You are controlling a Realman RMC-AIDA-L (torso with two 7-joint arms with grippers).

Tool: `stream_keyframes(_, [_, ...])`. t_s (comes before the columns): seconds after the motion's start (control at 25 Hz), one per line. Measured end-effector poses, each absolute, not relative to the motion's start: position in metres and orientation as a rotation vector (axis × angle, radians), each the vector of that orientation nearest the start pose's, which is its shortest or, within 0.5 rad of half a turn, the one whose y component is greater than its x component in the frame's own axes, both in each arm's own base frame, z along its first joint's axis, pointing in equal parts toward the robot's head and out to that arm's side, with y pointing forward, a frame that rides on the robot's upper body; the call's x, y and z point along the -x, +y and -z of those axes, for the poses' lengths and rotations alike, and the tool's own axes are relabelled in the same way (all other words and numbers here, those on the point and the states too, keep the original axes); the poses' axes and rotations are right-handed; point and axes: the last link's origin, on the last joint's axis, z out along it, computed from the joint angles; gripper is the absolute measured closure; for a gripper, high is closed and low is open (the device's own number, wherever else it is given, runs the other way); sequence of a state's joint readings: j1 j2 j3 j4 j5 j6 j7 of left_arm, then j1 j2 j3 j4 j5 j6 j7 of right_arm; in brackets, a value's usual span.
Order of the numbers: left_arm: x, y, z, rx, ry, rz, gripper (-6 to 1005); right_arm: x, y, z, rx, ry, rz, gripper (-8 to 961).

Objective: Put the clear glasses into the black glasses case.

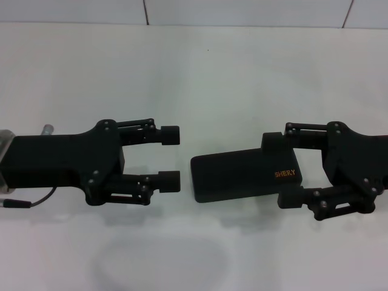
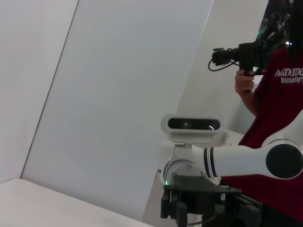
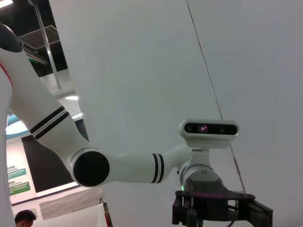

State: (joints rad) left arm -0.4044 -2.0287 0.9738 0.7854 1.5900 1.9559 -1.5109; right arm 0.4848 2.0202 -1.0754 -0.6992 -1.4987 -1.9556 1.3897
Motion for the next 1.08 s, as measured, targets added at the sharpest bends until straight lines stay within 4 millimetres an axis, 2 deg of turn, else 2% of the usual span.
stream_keyframes(1.08, [0.2186,0.2726,-0.0322,2.959,-0.486,1.219,199,-0.1935,0.2833,-0.022,3.016,0.234,-1.312,138])
